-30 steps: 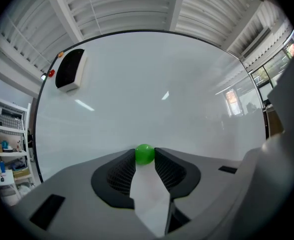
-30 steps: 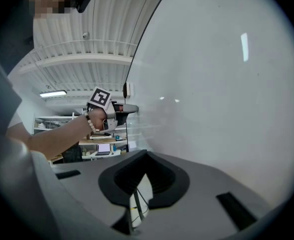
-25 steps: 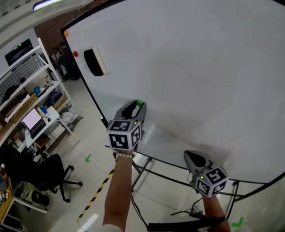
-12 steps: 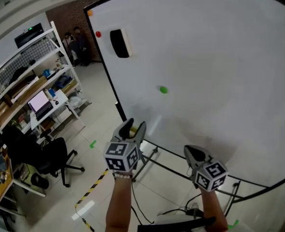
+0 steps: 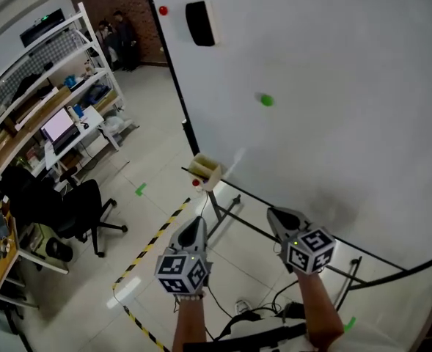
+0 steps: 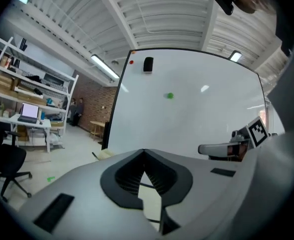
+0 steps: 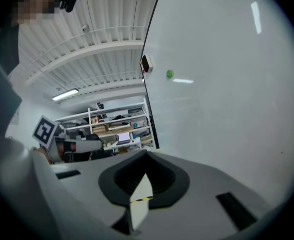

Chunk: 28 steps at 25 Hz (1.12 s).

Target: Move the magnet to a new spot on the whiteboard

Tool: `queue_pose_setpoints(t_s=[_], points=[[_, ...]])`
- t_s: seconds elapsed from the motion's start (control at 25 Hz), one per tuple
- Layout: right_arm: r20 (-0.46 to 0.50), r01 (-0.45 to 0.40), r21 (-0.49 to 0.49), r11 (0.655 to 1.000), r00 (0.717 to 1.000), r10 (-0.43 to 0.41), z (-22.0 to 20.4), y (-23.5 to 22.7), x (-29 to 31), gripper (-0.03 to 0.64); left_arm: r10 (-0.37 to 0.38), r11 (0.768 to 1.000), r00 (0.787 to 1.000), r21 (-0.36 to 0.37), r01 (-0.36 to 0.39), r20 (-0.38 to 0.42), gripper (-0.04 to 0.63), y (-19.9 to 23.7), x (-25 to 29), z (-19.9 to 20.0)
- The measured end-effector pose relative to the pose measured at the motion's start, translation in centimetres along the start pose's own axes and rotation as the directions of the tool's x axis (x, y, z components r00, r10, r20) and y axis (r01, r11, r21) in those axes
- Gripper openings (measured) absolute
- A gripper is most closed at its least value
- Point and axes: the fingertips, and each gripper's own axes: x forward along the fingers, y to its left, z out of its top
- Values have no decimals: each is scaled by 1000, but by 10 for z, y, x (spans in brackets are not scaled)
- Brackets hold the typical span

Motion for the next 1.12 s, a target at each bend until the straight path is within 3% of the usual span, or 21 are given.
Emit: queue_pose_setpoints(t_s=[0.28, 0.76, 1.12], points=[[6, -92, 3, 996, 996, 92, -3, 9, -42, 9, 3, 999, 996, -43, -7, -89, 0, -64, -35, -58], [-40, -197, 51, 979, 979, 199, -62, -6, -227, 8, 11, 999, 996, -52, -16, -87, 0, -252, -91, -111], [-83, -213, 103, 972, 972, 222, -81, 9, -305, 8, 75, 993, 993, -86, -82, -87, 0, -311, -156, -124]])
